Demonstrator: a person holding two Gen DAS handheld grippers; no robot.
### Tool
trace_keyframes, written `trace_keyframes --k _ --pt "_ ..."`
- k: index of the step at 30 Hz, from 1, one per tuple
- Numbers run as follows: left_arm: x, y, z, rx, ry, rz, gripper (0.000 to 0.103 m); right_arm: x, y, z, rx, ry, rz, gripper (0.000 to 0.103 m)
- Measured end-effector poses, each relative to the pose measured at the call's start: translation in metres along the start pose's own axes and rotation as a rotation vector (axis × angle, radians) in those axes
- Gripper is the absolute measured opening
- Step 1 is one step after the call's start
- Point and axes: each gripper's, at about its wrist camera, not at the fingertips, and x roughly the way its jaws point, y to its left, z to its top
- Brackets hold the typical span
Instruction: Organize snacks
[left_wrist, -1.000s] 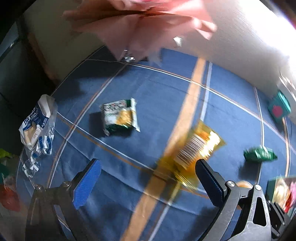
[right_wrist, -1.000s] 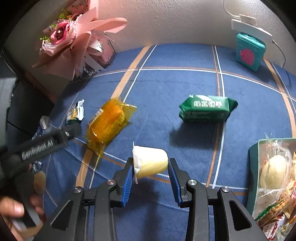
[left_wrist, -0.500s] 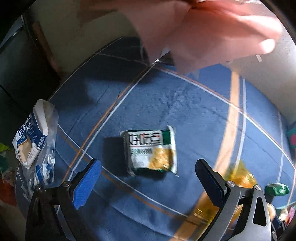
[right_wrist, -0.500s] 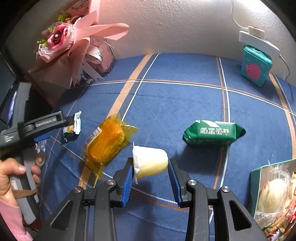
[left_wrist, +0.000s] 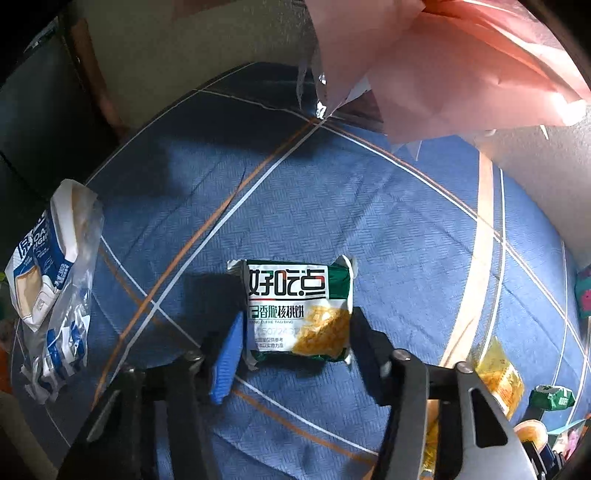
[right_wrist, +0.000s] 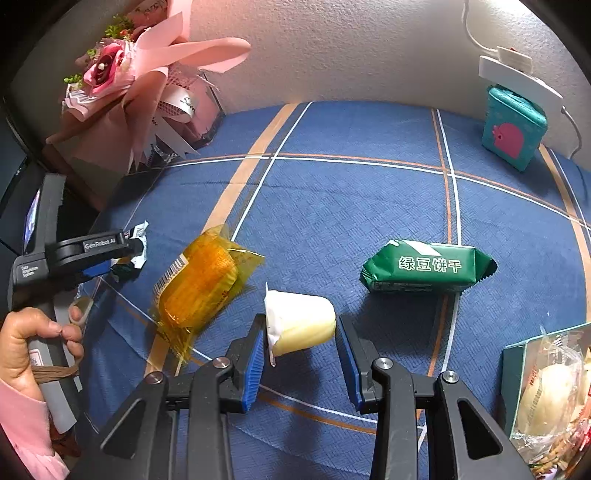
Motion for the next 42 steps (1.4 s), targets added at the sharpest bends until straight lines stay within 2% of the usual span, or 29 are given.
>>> trace_keyframes --k 8,12,26,33,42 --pt "-0.03 0.001 -0.019 -0.062 -0.009 -0.031 0.056 -0.007 -0.006 -0.001 0.021 0.006 -0.003 0.039" --pt "-0.055 -0.013 -0.029 -0.064 -0.027 -0.04 0.056 -0.014 -0.008 -0.004 0.018 0.011 -0.002 0.039" --pt "-0.147 -0.086 -0.09 0.02 -0.121 -0.109 0.056 -0.067 -0.028 -0.031 0.035 -0.022 -0.01 0.039" --pt "-0.172 -0.115 -0.118 0.039 -0.155 -0.153 0.056 -0.098 -0.053 -0.041 0.061 -0.048 -0.03 0.04" --pt "-0.179 -0.161 -0.149 0.143 -0.176 -0.181 0.056 -0.144 -0.093 -0.05 0.1 -0.104 -0.091 0.04"
